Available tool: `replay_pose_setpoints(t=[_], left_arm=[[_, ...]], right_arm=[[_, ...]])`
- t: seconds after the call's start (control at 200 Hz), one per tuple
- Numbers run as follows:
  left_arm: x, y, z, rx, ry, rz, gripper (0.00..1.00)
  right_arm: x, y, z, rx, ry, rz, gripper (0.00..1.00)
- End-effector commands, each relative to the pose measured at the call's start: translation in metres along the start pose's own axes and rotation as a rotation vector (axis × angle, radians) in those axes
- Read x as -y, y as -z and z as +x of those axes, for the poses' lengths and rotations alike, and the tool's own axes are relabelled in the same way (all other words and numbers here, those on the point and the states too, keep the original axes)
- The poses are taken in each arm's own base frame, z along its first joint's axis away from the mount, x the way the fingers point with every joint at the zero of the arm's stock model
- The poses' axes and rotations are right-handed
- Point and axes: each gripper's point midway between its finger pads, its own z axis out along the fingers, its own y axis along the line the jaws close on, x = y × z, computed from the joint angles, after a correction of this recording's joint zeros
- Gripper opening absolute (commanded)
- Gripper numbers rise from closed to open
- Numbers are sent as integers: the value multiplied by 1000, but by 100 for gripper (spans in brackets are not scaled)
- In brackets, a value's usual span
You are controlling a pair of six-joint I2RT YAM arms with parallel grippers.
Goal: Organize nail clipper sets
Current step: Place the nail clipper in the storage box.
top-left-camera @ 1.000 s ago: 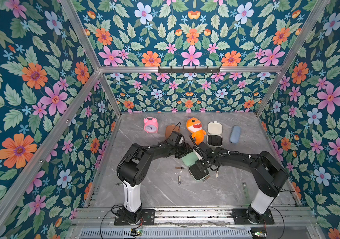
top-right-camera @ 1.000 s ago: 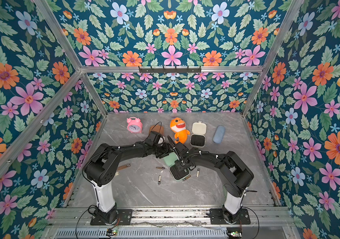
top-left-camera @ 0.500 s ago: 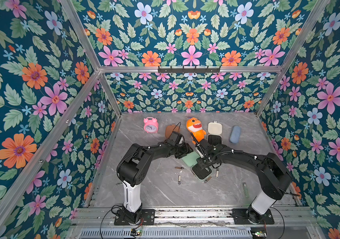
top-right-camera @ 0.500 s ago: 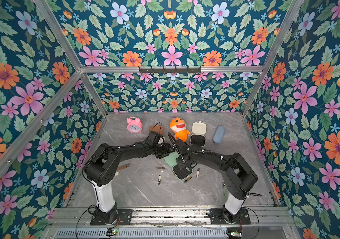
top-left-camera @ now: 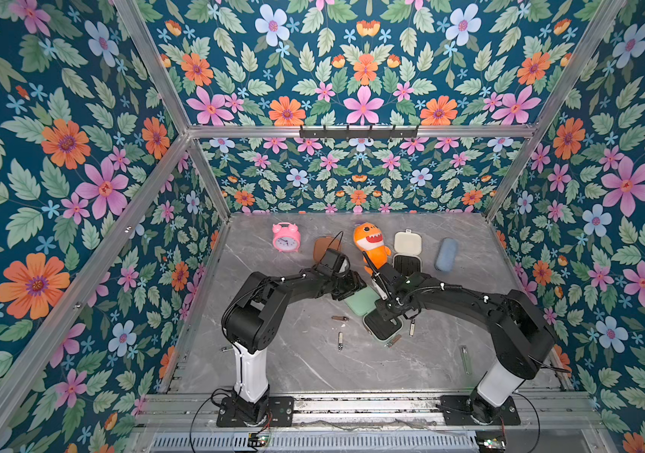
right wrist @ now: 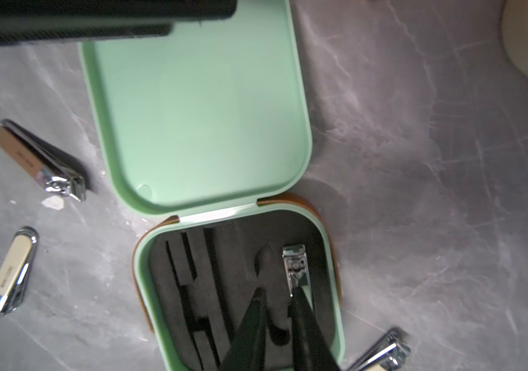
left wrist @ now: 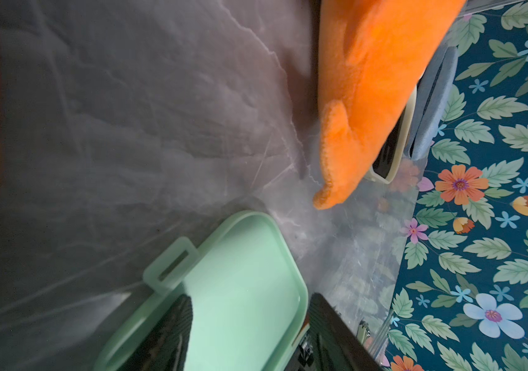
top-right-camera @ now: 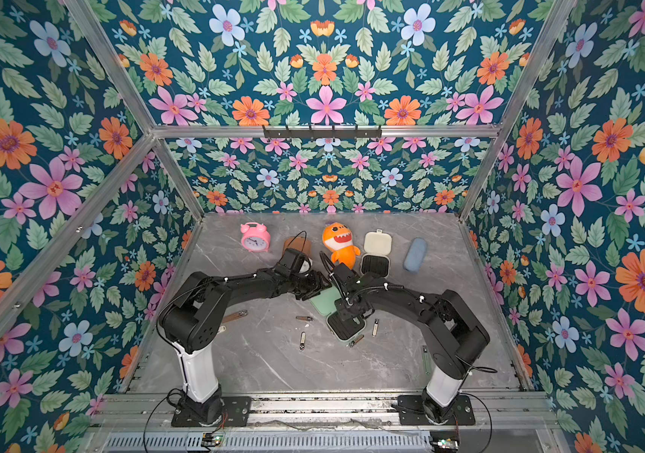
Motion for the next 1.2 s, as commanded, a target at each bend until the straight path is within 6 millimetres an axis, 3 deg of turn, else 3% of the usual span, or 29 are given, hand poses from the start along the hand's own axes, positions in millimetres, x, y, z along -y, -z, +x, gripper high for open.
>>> replay_pose_setpoints(t=[0.0,0.71,0.86,0.995,1.065,1.11,1.195], left_arm=[[-17,-1,10,-31,23,-67,61],[-15,0,8,-29,20,-63,62],[-4,2,2,-21,1,-46,61],[17,11,-11,8,-34,-15,61],[30,21,-20,33,-57,-3,61],[37,28,-25,52,-74,-2,61],[40,48,-37,99,-93,-28,62]], right_arm=[[0,-2,-2,-1,-15,-5,17],[5,-23,16,-58,-46,-8,11],[4,-6,6,-21,-43,-14,12],[1,17,-10,26,-30,-28,18],[-3,24,-13,30,-20,-32,23],[-7,42,-20,76,-6,-42,26],[-19,54,-23,91,32,-38,33]])
